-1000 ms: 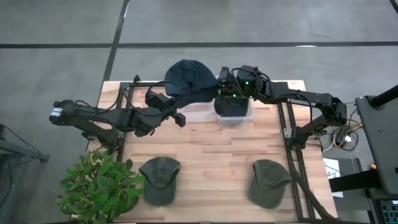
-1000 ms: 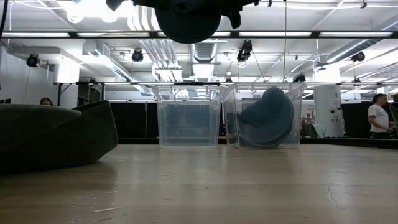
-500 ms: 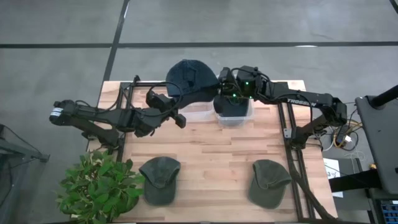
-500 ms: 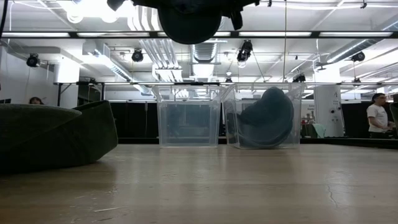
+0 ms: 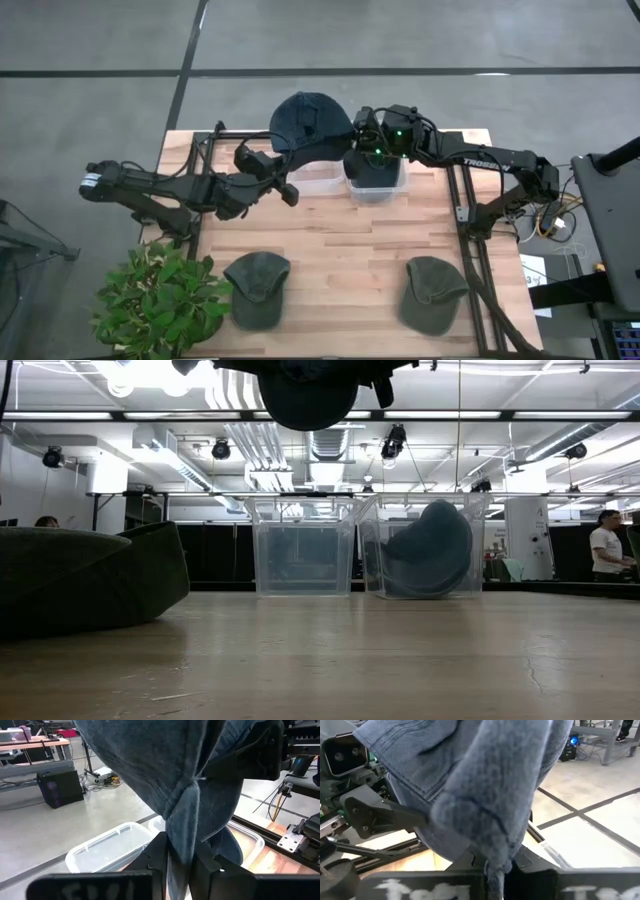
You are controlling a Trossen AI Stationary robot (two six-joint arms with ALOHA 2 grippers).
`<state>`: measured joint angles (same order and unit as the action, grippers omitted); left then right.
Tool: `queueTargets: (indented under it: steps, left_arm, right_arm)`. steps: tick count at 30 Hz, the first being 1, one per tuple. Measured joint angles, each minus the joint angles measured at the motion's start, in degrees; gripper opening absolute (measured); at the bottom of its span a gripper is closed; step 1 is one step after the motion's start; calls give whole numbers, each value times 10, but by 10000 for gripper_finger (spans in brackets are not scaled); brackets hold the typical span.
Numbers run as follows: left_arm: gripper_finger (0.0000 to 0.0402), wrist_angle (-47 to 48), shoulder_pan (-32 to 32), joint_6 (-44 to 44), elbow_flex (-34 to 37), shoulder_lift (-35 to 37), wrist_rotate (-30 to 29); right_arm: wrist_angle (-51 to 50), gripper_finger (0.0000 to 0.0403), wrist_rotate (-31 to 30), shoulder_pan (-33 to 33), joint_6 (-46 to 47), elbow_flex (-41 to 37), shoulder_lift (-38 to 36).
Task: Pick & Place hat
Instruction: Put the blue cap into the right transparent bin
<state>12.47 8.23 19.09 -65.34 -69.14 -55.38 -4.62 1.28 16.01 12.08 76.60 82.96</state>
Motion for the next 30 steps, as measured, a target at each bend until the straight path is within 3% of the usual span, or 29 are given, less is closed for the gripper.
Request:
queueTargets:
  steps: [6, 11, 15, 21, 26, 30]
  left_arm:
    - [97, 2, 0, -8, 0, 0, -1]
    - [155, 2, 0, -17, 0, 0, -38]
    - [187, 8, 4, -60, 0, 5, -44]
    - [194, 77, 9, -51, 0, 46, -26]
    - [194, 162, 9, 12, 0, 98, -9]
    - [194, 184, 9, 42, 17, 132, -7]
  right_arm:
    - [0, 9, 0, 0, 10, 0, 0]
    - [1, 9, -1, 0, 11, 0, -1]
    - [0, 8, -17, 0, 11, 0, -1]
    - [-9, 8, -30, 12, 19, 0, -14]
    - [-32, 8, -24, 26, 16, 0, -43]
    - [-44, 8, 58, 45, 10, 0, -77]
